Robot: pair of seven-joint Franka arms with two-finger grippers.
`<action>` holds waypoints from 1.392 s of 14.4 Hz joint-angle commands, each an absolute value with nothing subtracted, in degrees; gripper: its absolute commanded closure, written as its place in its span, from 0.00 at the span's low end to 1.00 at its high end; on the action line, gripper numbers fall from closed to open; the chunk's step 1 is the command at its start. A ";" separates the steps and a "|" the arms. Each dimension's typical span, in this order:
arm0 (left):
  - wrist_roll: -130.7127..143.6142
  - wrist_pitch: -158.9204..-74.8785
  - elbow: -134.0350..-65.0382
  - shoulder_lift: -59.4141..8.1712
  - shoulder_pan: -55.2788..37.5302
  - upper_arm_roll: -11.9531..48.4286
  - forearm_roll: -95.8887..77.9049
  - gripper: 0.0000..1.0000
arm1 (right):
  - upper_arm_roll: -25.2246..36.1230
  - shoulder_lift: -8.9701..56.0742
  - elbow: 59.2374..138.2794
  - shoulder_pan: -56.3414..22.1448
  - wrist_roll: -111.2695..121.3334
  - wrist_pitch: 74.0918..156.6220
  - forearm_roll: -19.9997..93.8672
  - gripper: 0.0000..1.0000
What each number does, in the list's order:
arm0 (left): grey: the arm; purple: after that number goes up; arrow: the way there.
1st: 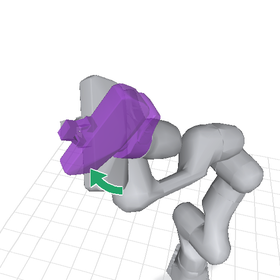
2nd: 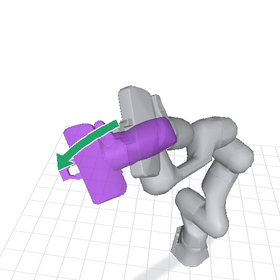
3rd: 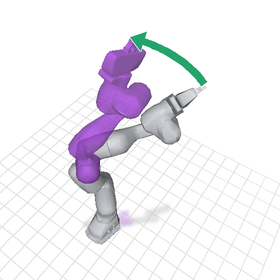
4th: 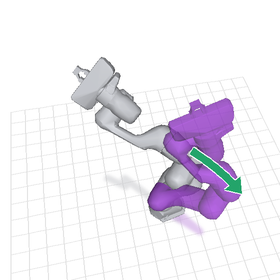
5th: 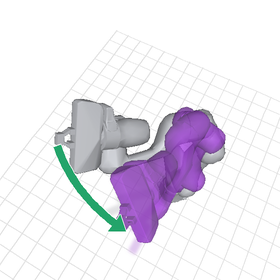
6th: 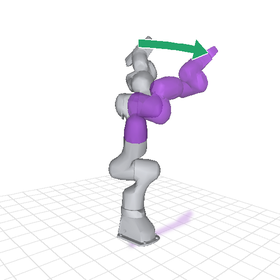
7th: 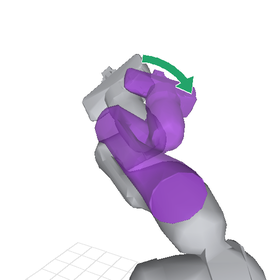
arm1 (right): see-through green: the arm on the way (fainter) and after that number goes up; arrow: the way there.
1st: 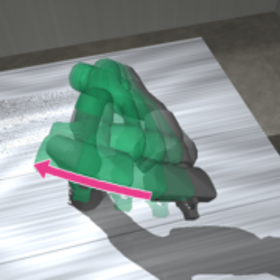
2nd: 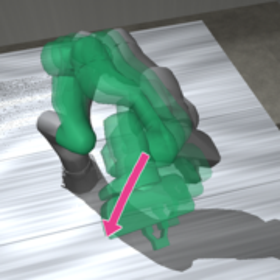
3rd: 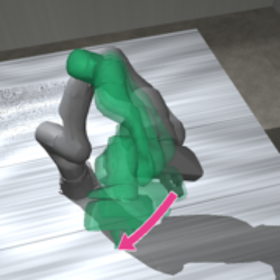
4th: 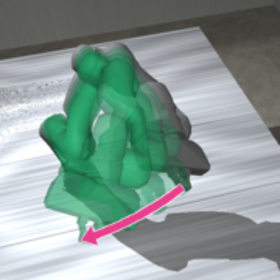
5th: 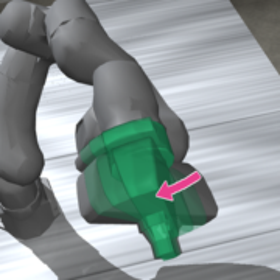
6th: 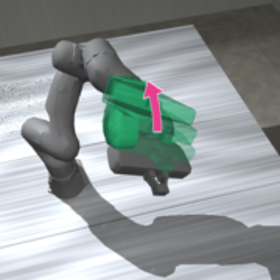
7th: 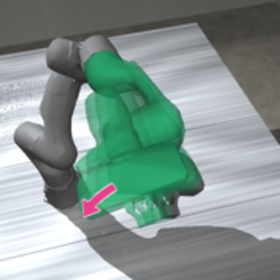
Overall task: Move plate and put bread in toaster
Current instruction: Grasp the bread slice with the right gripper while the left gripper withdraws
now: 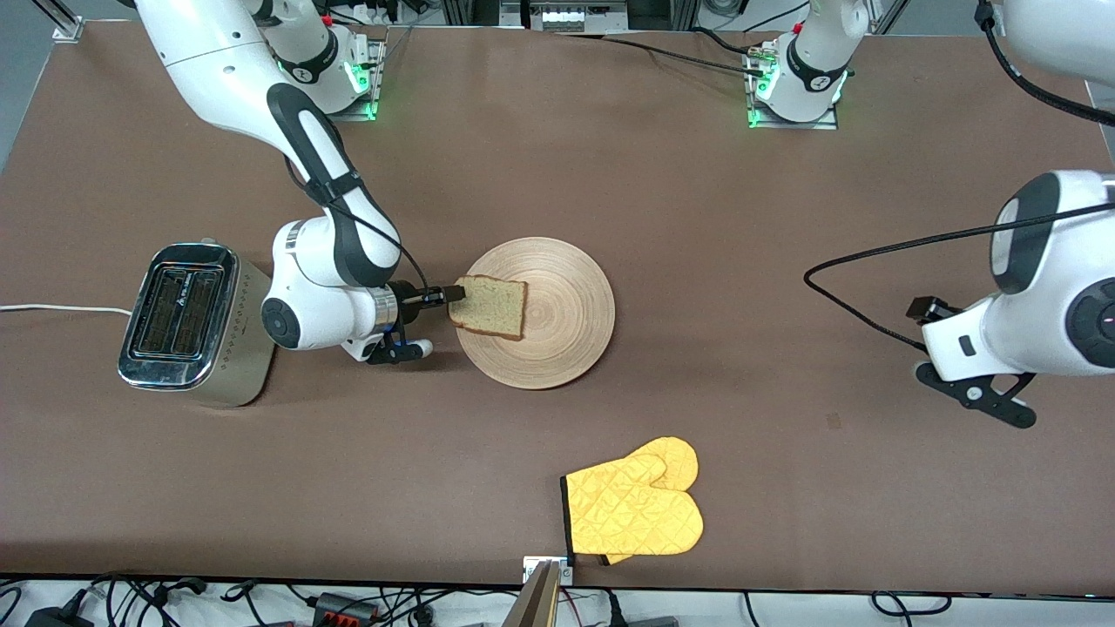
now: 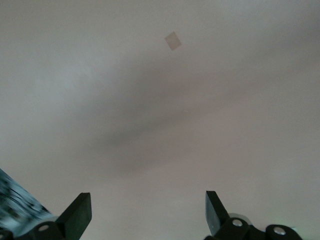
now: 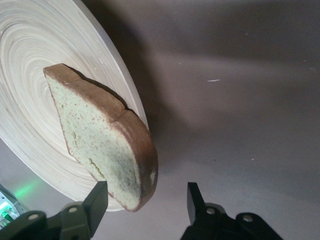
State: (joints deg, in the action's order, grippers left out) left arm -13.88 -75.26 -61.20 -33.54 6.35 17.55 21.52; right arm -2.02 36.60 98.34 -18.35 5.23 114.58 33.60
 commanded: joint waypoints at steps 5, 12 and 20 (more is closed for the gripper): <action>2.36 -70.57 -60.82 -22.16 8.08 16.79 7.56 0.00 | -1.85 37.18 98.00 -19.25 6.42 116.10 35.16 0.63; 2.72 -81.88 -73.32 -12.61 10.03 13.02 1.05 0.00 | -1.85 36.30 97.21 -19.07 9.66 115.40 34.89 1.00; 2.37 -92.55 -97.74 3.96 -1.41 -0.62 0.79 0.00 | -0.27 29.36 92.91 -18.63 8.62 112.00 24.47 1.00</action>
